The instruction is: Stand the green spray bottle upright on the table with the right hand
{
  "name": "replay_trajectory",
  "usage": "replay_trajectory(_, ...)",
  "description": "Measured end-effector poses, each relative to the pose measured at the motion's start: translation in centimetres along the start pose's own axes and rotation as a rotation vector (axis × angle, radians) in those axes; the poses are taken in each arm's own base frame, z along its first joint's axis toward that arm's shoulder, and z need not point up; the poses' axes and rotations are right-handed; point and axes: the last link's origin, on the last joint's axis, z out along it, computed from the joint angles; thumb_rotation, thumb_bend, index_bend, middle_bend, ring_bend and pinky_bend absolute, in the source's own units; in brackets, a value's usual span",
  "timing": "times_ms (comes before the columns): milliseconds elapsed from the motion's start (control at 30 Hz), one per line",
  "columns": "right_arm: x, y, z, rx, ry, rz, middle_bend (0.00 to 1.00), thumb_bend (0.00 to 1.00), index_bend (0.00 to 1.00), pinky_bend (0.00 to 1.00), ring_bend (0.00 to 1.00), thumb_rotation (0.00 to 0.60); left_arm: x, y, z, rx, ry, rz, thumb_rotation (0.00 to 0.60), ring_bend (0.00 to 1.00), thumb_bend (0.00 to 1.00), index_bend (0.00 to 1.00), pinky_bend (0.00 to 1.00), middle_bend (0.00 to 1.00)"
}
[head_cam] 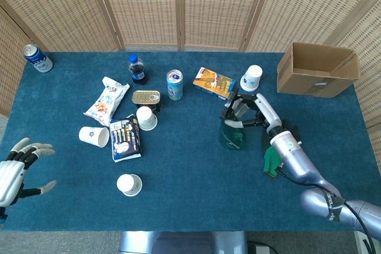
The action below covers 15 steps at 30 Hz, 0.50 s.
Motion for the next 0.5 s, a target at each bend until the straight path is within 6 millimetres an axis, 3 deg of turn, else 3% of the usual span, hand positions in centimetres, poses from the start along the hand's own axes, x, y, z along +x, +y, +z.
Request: replay_trajectory(500, 0.5, 0.7, -1.7, 0.002, -0.055, -0.038, 0.46, 0.07, 0.46, 0.44, 0.31, 0.600, 0.1, 0.2, 0.0, -0.011, 0.007, 0.000, 0.598, 0.21, 0.18, 0.29, 0.04, 0.27)
